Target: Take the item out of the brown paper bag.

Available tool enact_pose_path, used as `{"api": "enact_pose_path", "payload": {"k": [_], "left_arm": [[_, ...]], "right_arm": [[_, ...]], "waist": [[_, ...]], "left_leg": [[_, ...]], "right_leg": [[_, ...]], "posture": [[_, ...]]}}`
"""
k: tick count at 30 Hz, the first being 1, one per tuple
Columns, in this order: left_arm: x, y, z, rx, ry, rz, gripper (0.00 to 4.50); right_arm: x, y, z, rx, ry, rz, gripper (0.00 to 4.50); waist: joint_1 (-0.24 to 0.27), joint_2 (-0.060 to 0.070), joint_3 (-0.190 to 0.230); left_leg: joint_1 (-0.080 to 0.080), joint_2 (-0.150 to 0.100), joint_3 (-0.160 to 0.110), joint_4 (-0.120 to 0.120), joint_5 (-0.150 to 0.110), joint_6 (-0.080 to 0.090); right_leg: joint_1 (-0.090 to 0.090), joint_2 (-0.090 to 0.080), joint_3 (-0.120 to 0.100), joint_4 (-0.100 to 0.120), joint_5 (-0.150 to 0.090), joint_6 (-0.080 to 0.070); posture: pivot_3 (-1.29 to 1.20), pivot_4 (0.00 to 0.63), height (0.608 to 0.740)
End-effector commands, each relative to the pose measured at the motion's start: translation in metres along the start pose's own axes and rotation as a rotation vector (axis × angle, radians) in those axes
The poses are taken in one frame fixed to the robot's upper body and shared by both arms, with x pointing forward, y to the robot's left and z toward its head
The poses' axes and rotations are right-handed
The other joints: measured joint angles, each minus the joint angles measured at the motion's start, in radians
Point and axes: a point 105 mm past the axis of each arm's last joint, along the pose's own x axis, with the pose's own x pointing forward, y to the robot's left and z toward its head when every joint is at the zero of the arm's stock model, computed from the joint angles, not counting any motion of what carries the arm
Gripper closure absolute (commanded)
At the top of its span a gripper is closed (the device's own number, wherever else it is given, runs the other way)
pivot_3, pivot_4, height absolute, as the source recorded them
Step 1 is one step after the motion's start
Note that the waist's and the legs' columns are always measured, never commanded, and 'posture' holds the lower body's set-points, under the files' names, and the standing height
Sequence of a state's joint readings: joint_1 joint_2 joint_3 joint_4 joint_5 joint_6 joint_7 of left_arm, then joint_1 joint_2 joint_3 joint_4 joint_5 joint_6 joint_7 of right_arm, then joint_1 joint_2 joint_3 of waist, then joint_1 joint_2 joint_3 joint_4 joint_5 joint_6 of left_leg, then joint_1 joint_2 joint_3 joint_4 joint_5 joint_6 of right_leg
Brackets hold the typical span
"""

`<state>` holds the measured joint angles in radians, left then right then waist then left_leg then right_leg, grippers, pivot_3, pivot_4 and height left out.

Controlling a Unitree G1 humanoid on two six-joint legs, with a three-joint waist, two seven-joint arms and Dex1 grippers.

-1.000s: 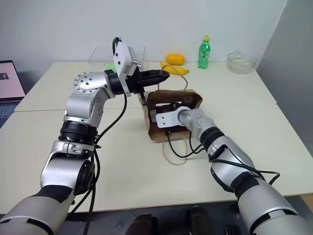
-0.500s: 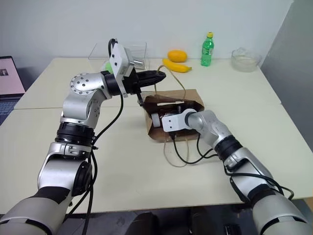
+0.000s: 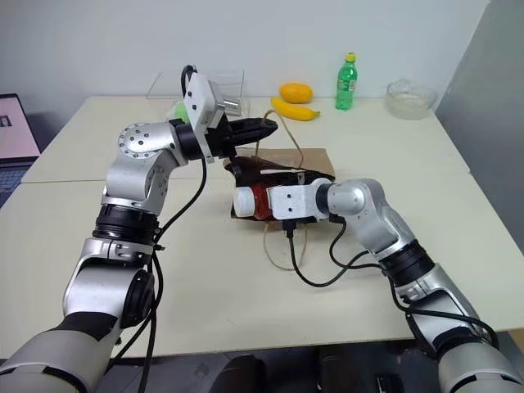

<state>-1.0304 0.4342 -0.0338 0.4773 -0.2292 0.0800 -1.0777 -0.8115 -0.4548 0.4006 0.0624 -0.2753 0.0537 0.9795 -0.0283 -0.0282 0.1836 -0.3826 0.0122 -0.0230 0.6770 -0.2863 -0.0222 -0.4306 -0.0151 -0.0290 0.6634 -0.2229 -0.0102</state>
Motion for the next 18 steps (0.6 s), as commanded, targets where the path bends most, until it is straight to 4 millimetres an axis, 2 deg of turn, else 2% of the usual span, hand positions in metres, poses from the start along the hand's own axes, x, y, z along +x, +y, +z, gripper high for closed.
{"api": "enact_pose_path", "payload": {"k": [1,8,12,18], "left_arm": [[0.001,0.003,0.013,0.041,-0.031,0.012,4.5],[0.003,0.007,0.011,0.051,-0.009,0.025,4.5],[0.005,0.012,0.004,0.054,0.03,0.06,4.5],[0.004,0.028,-0.003,0.053,0.069,0.161,4.5]], "right_arm": [[-0.024,-0.016,0.023,-0.005,-0.128,-0.031,1.22],[-0.055,-0.02,0.042,0.065,-0.276,-0.008,1.22],[-0.072,-0.025,0.04,0.154,-0.309,-0.044,1.22],[-0.106,-0.048,0.041,0.379,-0.412,-0.188,1.22]], "waist": [[0.001,0.0,0.0],[0.002,0.0,0.0],[0.003,0.0,0.0],[0.005,0.0,0.0]], "left_leg": [[0.0,0.0,0.0,0.0,0.0,0.0],[0.0,0.0,0.0,0.0,0.0,0.0],[0.0,0.0,-0.001,0.0,0.0,0.0],[0.0,0.0,-0.001,0.0,0.0,0.0]], "right_leg": [[0.0,0.0,0.0,0.0,0.0,0.0],[0.0,0.0,-0.004,0.0,0.0,0.0],[0.001,0.0,-0.006,0.0,0.0,0.001],[0.002,-0.002,-0.006,0.0,0.0,0.001]], "posture": [[0.0,0.15,0.74],[0.0,0.15,0.74],[0.0,0.15,0.74],[0.0,0.15,0.74]]}}
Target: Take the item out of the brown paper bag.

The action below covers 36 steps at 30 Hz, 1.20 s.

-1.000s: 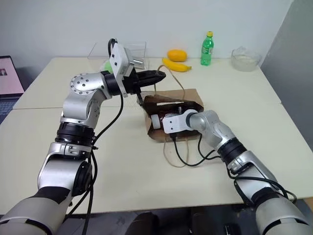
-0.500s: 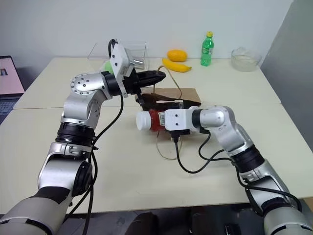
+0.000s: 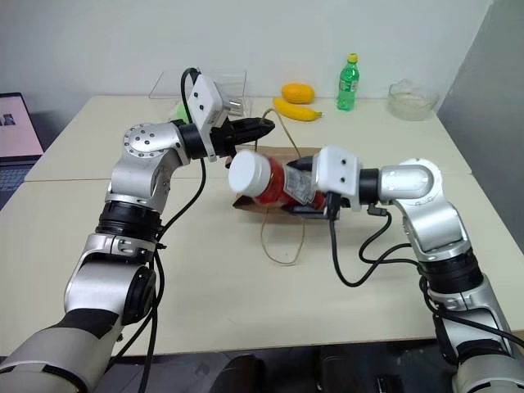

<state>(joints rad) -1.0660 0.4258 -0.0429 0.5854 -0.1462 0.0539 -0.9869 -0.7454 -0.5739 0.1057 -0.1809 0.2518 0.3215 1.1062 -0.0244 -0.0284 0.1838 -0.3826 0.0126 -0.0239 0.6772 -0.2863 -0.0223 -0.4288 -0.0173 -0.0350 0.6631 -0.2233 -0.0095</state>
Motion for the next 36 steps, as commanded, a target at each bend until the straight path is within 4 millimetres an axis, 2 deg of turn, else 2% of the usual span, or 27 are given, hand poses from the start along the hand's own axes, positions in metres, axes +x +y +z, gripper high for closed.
{"api": "enact_pose_path", "payload": {"k": [1,5,9,12,14,19,24,27,29,31,35,36], "left_arm": [[0.003,0.015,0.014,0.047,-0.022,0.073,4.5],[0.003,0.018,0.015,0.04,-0.024,0.09,4.5],[0.002,0.019,0.014,0.042,-0.022,0.095,4.5],[0.003,0.019,0.014,0.044,-0.022,0.095,4.5],[0.004,0.019,0.014,0.046,-0.022,0.094,4.5],[0.004,0.018,0.014,0.05,-0.025,0.094,4.5],[0.002,0.018,0.014,0.054,-0.025,0.096,4.5],[0.002,0.018,0.014,0.054,-0.026,0.098,4.5],[0.001,0.018,0.014,0.054,-0.026,0.099,4.5],[0.001,0.018,0.014,0.054,-0.026,0.1,4.5],[0.002,0.018,0.014,0.053,-0.025,0.101,4.5],[0.002,0.018,0.014,0.052,-0.025,0.102,4.5]], "right_arm": [[-0.025,-0.019,0.027,0.062,-0.109,-0.134,1.22],[-0.05,-0.034,0.028,0.102,-0.105,-0.265,1.22],[-0.078,-0.055,0.011,0.05,0.029,-0.395,1.22],[-0.104,-0.073,-0.036,-0.045,0.3,-0.47,1.22],[-0.113,-0.079,-0.062,-0.105,0.439,-0.483,1.22],[-0.117,-0.072,-0.119,-0.191,0.687,-0.382,1.22],[-0.12,-0.068,-0.153,-0.248,0.852,-0.291,1.22],[-0.118,-0.064,-0.16,-0.274,0.888,-0.236,1.22],[-0.118,-0.066,-0.16,-0.291,0.892,-0.224,0.49],[-0.119,-0.067,-0.158,-0.289,0.886,-0.221,0.07],[-0.125,-0.073,-0.149,-0.289,0.873,-0.237,0.07],[-0.129,-0.076,-0.14,-0.282,0.851,-0.26,0.07]], "waist": [[0.001,0.0,0.0],[0.003,0.0,0.0],[0.005,0.0,0.0],[0.006,0.0,0.0],[0.006,0.0,0.0],[-0.003,0.001,0.001],[-0.004,0.001,0.001],[-0.004,0.001,0.001],[-0.004,0.001,0.001],[-0.004,0.001,0.001],[-0.004,0.001,0.001],[-0.003,0.001,0.001]], "left_leg": [[0.0,0.0,0.0,0.0,0.0,0.0],[0.0,0.0,0.0,0.0,0.0,0.0],[-0.001,-0.001,0.001,0.0,0.0,0.0],[0.0,-0.002,0.002,0.0,0.0,0.0],[0.0,-0.002,0.003,0.0,0.0,0.0],[0.0,-0.001,0.007,0.0,0.0,0.0],[0.0,-0.001,0.008,0.0,0.0,0.0],[0.0,-0.001,0.008,0.0,0.0,0.0],[0.0,-0.001,0.008,0.0,0.0,0.0],[0.0,-0.001,0.008,0.0,0.0,0.0],[0.0,-0.001,0.009,0.0,0.0,0.0],[0.0,-0.001,0.008,0.0,0.0,0.0]], "right_leg": [[0.0,0.0,0.0,0.0,0.0,0.0],[0.0,-0.001,0.0,0.0,0.0,0.0],[0.0,-0.001,0.0,-0.001,0.0,0.001],[0.001,-0.001,0.0,-0.001,-0.002,0.003],[0.001,-0.001,0.0,-0.001,-0.002,0.003],[0.001,-0.001,0.001,-0.001,-0.002,0.003],[0.0,-0.001,0.002,-0.001,-0.001,0.002],[0.0,-0.001,0.002,-0.001,-0.001,0.002],[0.0,-0.001,0.002,-0.001,-0.001,0.001],[0.0,-0.001,0.002,-0.001,0.0,0.0],[0.0,-0.001,0.002,-0.001,0.0,0.0],[0.0,-0.001,0.002,-0.001,0.0,0.0]], "posture": [[0.0,0.15,0.74],[0.0,0.15,0.74],[0.0,0.15,0.74],[0.0,0.15,0.74],[0.0,0.15,0.74],[0.0,0.15,0.74],[0.0,0.15,0.74],[0.0,0.15,0.74],[0.0,0.15,0.74],[0.0,0.15,0.74],[0.0,0.15,0.74],[0.0,0.15,0.74]]}}
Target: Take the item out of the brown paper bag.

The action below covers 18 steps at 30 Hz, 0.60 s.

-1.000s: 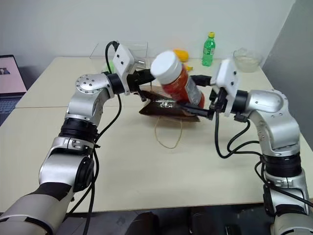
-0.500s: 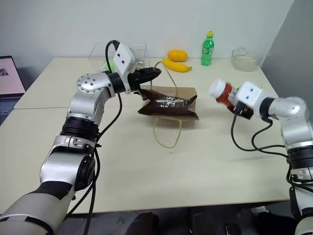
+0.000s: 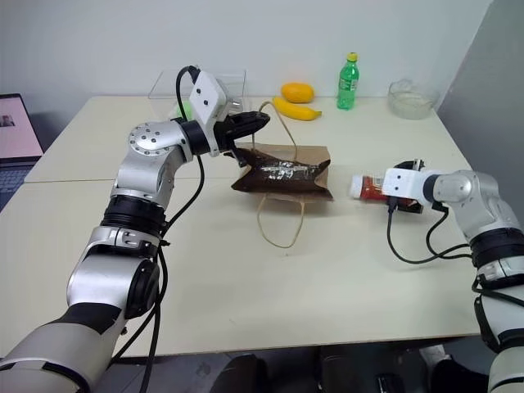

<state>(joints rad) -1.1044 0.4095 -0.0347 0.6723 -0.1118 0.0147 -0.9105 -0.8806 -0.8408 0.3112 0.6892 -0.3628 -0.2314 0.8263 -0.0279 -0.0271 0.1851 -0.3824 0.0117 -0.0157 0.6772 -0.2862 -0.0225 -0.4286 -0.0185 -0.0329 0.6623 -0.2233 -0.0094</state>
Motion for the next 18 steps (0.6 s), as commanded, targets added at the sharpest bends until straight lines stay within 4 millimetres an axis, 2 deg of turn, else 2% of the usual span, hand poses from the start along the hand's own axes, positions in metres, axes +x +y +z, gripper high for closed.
{"api": "enact_pose_path", "payload": {"k": [1,2,3,7,12,15,18], "left_arm": [[-0.001,0.005,0.017,0.048,-0.044,0.017,4.5],[-0.001,0.005,0.017,0.046,-0.044,0.017,4.5],[-0.001,0.005,0.017,0.041,-0.046,0.019,4.5],[0.001,0.012,0.017,0.009,-0.052,0.057,4.5],[0.004,0.019,0.012,-0.02,-0.024,0.069,4.5],[0.006,0.028,0.005,0.015,0.035,0.11,3.86],[0.007,0.032,0.008,0.045,0.047,0.102,2.94]], "right_arm": [[-0.028,-0.031,0.007,0.027,-0.052,-0.097,0.07],[-0.035,-0.035,0.01,0.042,-0.077,-0.111,0.07],[-0.045,-0.033,0.024,0.09,-0.163,-0.103,0.07],[-0.079,0.006,0.105,0.318,-0.587,-0.02,0.07],[-0.077,0.064,0.165,0.568,-0.741,-0.041,0.07],[-0.064,0.078,0.177,0.681,-0.724,-0.093,0.0],[-0.052,0.076,0.183,0.694,-0.702,-0.137,0.0]], "waist": [[0.002,0.0,0.0],[0.002,0.0,0.0],[0.003,0.0,0.0],[0.011,0.0,0.0],[0.015,0.0,0.0],[0.015,0.0,0.0],[0.017,0.0,0.0]], "left_leg": [[0.0,0.0,0.0,0.0,0.0,0.0],[0.0,0.0,-0.001,0.0,0.0,0.0],[0.0,0.0,-0.001,0.0,0.0,0.0],[0.0,0.002,-0.003,0.0,0.0,0.0],[0.001,0.002,-0.009,0.001,0.0,0.0],[0.003,0.0,-0.008,0.001,0.0,0.0],[0.003,-0.001,-0.007,0.002,0.0,0.0]], "right_leg": [[0.0,0.0,0.0,0.0,0.0,0.0],[0.0,0.0,0.0,0.0,0.0,0.0],[0.0,0.0,0.0,0.0,0.0,0.0],[0.005,0.0,-0.004,-0.002,0.0,0.0],[0.005,-0.002,-0.005,0.0,-0.003,0.004],[0.006,-0.001,-0.004,0.0,-0.003,0.005],[0.006,-0.001,-0.003,-0.001,-0.001,0.007]], "posture": [[0.0,0.15,0.74],[0.0,0.15,0.74],[0.0,0.15,0.74],[0.0,0.15,0.74],[0.0,0.15,0.74],[0.0,0.15,0.74],[0.0,0.15,0.74]]}}
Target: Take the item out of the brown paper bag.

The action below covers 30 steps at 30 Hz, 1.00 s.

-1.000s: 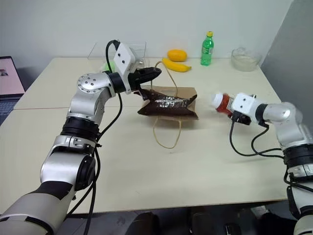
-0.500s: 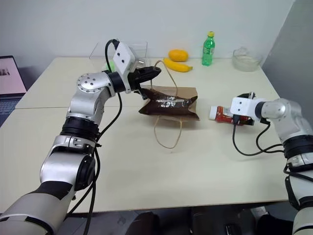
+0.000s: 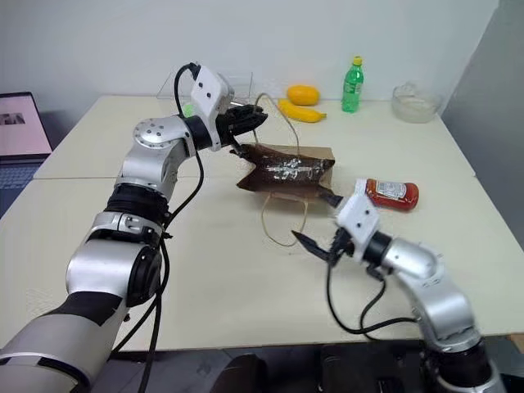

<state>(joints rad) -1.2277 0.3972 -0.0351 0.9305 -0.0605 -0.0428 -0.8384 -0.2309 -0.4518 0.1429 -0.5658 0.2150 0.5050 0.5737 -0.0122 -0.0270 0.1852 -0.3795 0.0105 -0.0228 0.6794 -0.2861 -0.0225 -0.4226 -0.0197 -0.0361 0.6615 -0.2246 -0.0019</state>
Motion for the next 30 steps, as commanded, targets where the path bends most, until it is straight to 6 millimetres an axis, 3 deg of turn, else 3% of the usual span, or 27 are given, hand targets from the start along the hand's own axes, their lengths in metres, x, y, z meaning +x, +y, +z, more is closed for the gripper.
{"api": "enact_pose_path", "payload": {"k": [1,9,13,18,25,30], "left_arm": [[-0.002,0.013,0.024,0.09,-0.034,0.017,2.64],[-0.02,0.038,0.027,0.166,0.007,0.073,0.1],[-0.029,0.048,0.027,0.224,0.021,0.12,0.04],[-0.046,0.075,0.01,0.221,0.109,0.311,0.04],[-0.045,0.062,0.02,0.088,0.006,0.185,0.04],[-0.064,0.064,0.029,0.007,-0.081,0.205,0.04]], "right_arm": [[0.01,-0.01,0.011,-0.051,-0.029,-0.093,0.0],[0.023,-0.033,0.018,-0.108,-0.06,-0.142,0.0],[0.028,-0.038,0.021,-0.124,-0.083,-0.147,0.0],[0.04,-0.043,0.028,-0.144,-0.123,-0.14,0.0],[0.039,-0.046,0.03,-0.132,-0.138,-0.127,0.0],[0.033,-0.051,0.033,-0.114,-0.169,-0.161,0.0]], "waist": [[0.001,0.0,0.0],[0.001,0.0,0.0],[0.002,0.0,0.0],[0.003,0.0,0.0],[0.007,0.0,0.0],[0.004,0.0,0.0]], "left_leg": [[0.0,0.0,0.0,0.0,0.0,0.0],[-0.002,-0.001,0.001,-0.001,0.0,0.0],[-0.002,0.0,0.0,-0.002,0.0,0.0],[-0.001,0.0,0.001,-0.001,0.0,0.0],[-0.003,0.0,0.001,-0.001,0.0,0.0],[-0.003,0.002,0.001,-0.001,0.0,0.0]], "right_leg": [[0.0,0.0,0.0,-0.001,0.0,0.0],[-0.001,0.003,-0.001,-0.001,0.0,-0.001],[-0.002,0.003,-0.002,-0.001,0.0,-0.001],[-0.002,0.002,-0.001,0.0,0.0,-0.001],[-0.002,0.001,-0.002,-0.001,0.001,-0.003],[-0.002,0.001,-0.001,0.0,0.001,-0.003]], "posture": [[0.0,0.15,0.74],[0.0,0.15,0.74],[0.0,0.15,0.74],[0.0,0.15,0.74],[0.0,0.15,0.74],[0.0,0.15,0.74]]}}
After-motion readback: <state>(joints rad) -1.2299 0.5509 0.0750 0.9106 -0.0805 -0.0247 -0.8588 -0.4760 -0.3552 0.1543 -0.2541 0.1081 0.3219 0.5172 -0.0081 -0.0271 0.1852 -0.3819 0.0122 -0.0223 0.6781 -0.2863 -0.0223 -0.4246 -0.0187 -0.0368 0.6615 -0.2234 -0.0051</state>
